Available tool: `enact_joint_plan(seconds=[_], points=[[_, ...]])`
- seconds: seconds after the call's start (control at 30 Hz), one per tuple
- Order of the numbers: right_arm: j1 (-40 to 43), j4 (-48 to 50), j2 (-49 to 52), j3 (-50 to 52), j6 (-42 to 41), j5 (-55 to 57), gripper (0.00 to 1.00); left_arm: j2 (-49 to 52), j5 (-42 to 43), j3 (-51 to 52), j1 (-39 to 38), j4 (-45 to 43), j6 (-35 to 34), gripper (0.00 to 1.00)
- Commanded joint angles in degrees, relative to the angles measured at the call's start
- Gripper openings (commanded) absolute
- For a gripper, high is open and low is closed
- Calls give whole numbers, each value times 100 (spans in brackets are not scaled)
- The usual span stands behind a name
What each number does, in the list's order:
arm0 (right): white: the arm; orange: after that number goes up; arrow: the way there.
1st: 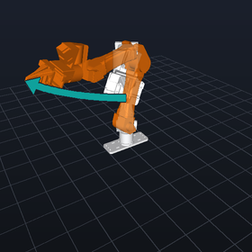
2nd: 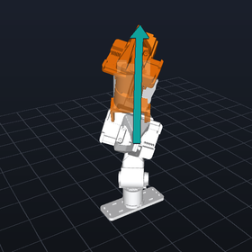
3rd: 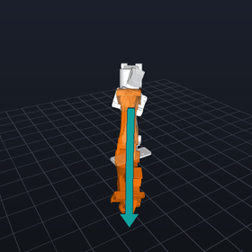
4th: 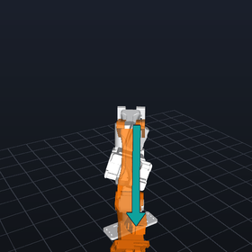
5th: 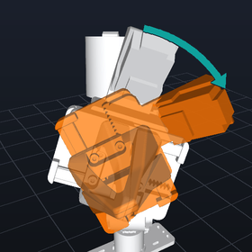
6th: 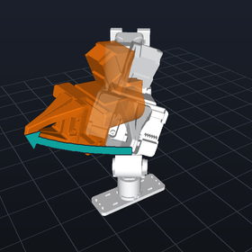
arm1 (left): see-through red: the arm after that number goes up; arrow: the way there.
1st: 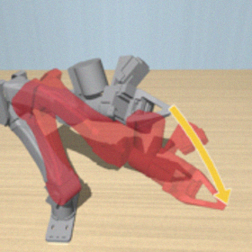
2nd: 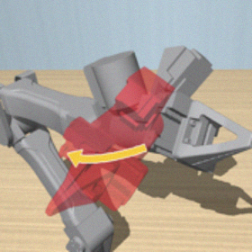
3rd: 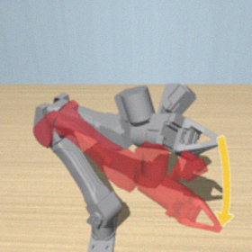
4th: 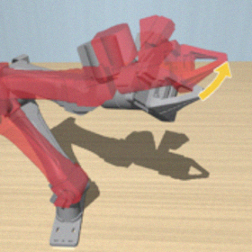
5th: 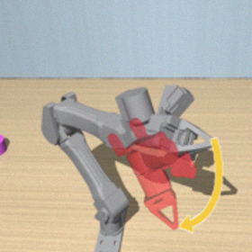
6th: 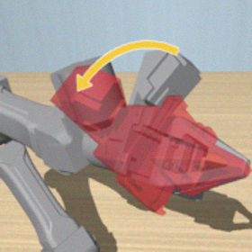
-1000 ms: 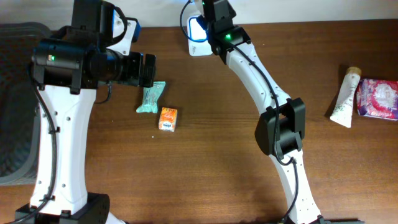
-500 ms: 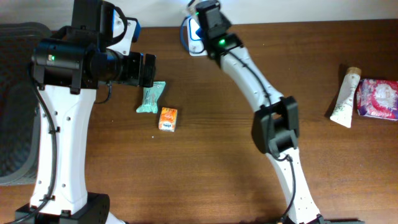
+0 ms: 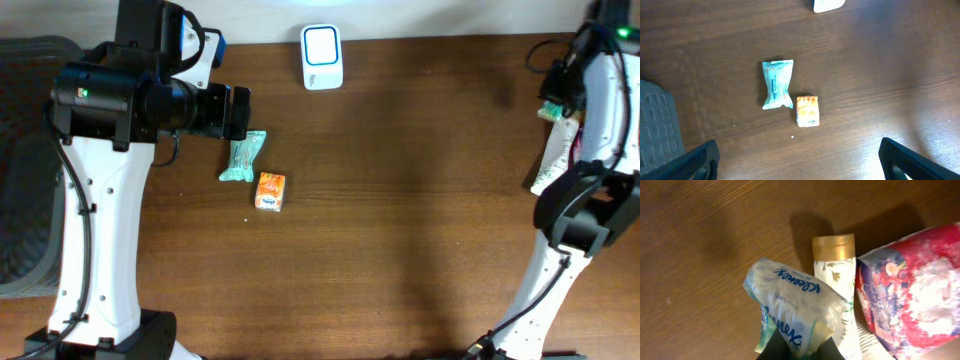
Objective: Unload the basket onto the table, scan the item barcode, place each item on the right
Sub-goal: 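Place the small green pack at the right table edge, then grasp the orange tissue pack with the right gripper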
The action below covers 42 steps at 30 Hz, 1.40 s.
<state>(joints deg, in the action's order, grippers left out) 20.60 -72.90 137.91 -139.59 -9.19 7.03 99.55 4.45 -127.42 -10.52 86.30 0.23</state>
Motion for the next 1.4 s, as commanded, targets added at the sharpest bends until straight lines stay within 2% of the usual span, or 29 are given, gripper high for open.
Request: enact_joint_plan(seconds=[0.0, 0.03, 0.1, 0.13, 0.17, 0.23, 0.3, 0.4, 0.43, 0.47, 0.5, 0.6, 0.67, 0.73, 0.87, 0.93, 1.1, 1.37], points=[[17, 44, -50, 175, -76, -201, 4, -57, 22, -35, -17, -7, 46, 99], [15, 144, -50, 358, -76, -212, 7, -57, 20, -35, -17, -7, 46, 99], [0, 356, -50, 839, -76, -210, 26, -57, 22, -35, -17, -7, 46, 99], [2, 428, -50, 1097, -76, -210, 51, -57, 22, -35, -17, -7, 46, 99], [4, 431, -50, 1198, -76, -210, 60, -57, 22, -35, -17, -7, 46, 99], [4, 352, -96, 1182, -79, -254, 65, -57, 22, -35, -17, -7, 46, 99], [2, 203, -225, 1023, -103, -605, 77, -57, 22, -35, -17, -7, 46, 99], [-140, -101, -531, 629, -94, -2065, 81, -57, 22, -35, -17, -7, 46, 99], [-297, -162, -673, 619, 85, -3086, 84, -57, 22, -35, -17, -7, 46, 99], [-387, -203, -697, 619, 219, -3585, 86, -57, 22, -35, -17, -7, 46, 99], [-592, -297, -697, 619, 363, -4258, 86, -57, 22, -35, -17, -7, 46, 99], [-1506, -319, -669, 791, 382, -4448, 87, -57, 22, -35, -17, -7, 46, 99], [-2267, -289, -546, 793, 284, -4452, 95, -57, 22, -35, -17, -7, 46, 99], [-3141, 7, -328, 793, -247, -4452, 95, -57, 22, -35, -17, -7, 46, 99], [-4391, 868, 166, 793, -1606, -4430, 76, -57, 22, -35, -17, -7, 46, 99], [-4734, 1088, 407, 793, -2024, -4426, 66, -57, 22, -35, -17, -7, 46, 99], [-4951, 933, 715, 929, -2133, -4234, 56, -57, 22, -35, -17, -7, 46, 99], [-5191, 1314, 717, 1921, -2159, -4240, 56, -57, 22, -35, -17, -7, 46, 99]])
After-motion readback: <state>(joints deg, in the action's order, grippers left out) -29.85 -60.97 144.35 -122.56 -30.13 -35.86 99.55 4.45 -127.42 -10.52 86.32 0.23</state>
